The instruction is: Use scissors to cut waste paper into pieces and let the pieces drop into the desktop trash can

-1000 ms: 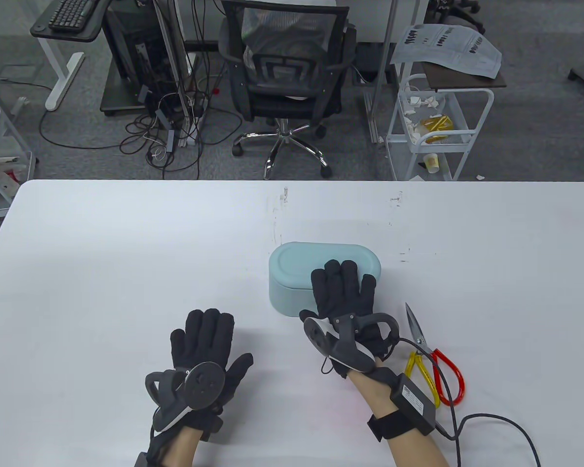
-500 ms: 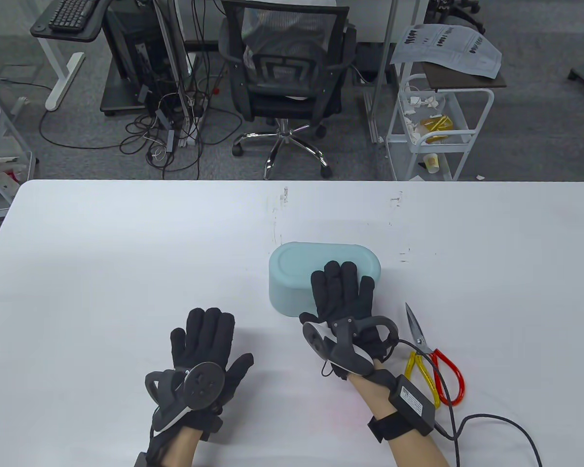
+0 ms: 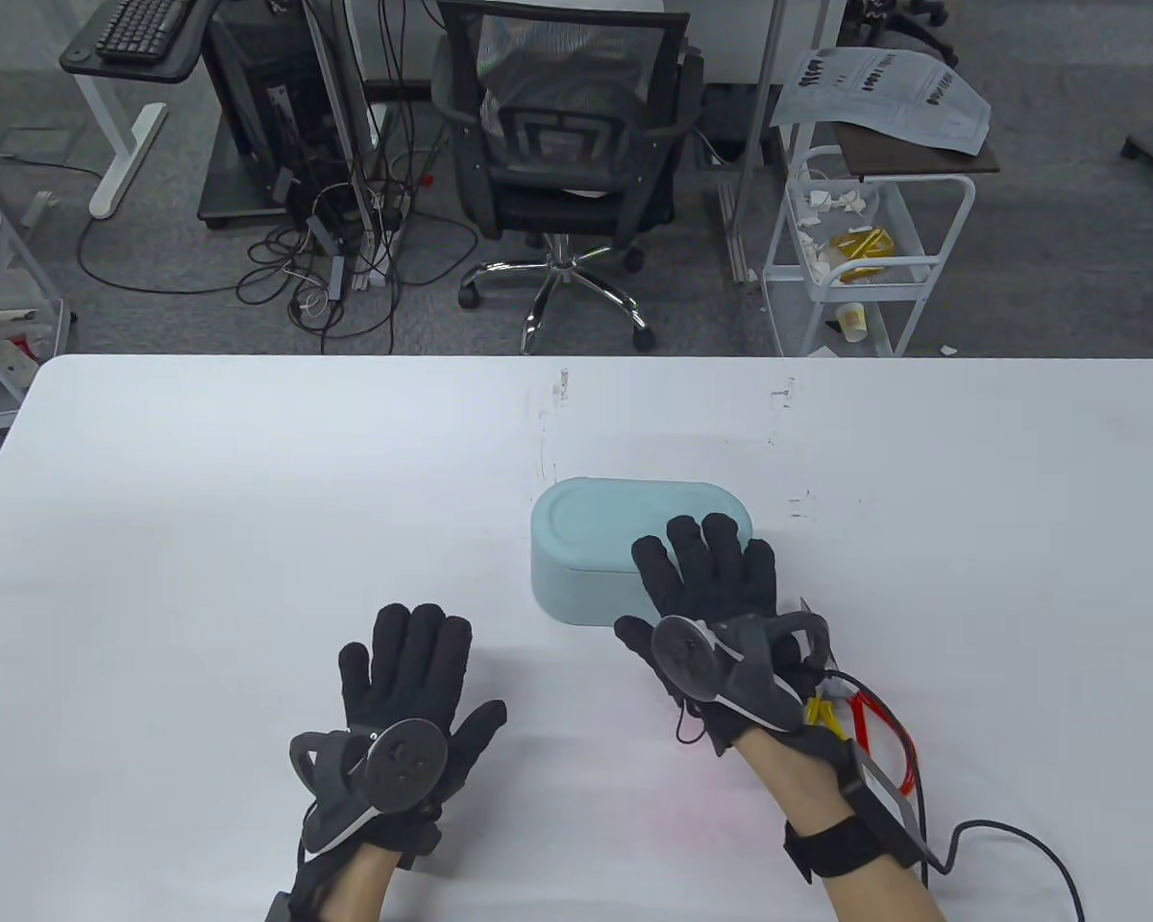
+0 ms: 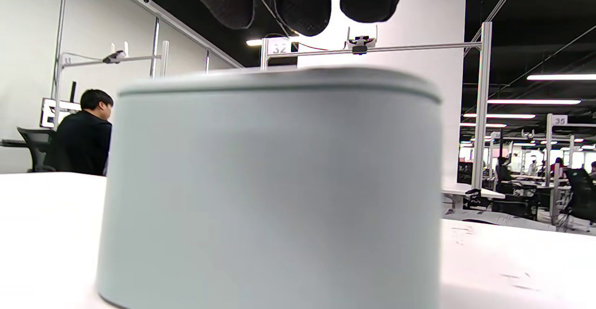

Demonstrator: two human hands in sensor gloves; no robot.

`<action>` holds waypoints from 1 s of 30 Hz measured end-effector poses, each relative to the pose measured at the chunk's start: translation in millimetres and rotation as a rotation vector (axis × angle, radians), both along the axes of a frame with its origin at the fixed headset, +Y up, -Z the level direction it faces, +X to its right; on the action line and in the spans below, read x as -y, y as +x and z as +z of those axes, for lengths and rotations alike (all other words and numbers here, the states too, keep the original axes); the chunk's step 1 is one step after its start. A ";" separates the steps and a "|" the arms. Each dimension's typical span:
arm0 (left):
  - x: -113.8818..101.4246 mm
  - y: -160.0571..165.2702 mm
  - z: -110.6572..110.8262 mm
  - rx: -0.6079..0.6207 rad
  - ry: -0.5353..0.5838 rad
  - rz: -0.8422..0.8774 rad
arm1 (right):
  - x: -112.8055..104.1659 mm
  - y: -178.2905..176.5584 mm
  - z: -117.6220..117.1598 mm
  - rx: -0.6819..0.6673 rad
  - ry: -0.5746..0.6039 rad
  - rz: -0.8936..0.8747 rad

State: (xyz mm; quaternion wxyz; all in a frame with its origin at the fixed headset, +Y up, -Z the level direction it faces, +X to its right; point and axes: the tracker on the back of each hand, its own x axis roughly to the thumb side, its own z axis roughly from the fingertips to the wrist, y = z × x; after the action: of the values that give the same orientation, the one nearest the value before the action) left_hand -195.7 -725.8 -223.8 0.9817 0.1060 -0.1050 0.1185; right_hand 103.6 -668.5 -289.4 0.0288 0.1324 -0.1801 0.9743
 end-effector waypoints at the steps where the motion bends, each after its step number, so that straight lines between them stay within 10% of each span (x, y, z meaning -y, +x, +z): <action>1: -0.1 0.2 -0.1 0.000 0.002 -0.002 | -3.0 8.6 5.0 -0.009 -0.002 -0.009; 21: -1.0 3.9 -0.3 0.014 0.017 -0.015 | 40.9 178.4 70.2 0.170 -0.176 -0.040; 30: -0.4 2.0 0.8 -0.001 0.003 -0.002 | 59.3 196.7 71.2 0.208 -0.148 -0.147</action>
State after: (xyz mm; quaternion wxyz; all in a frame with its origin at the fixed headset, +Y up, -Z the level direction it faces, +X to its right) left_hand -193.7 -725.4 -223.0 0.9817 0.1073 -0.1046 0.1171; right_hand 300.4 -727.8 -218.2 0.0908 0.0149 -0.1188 0.9886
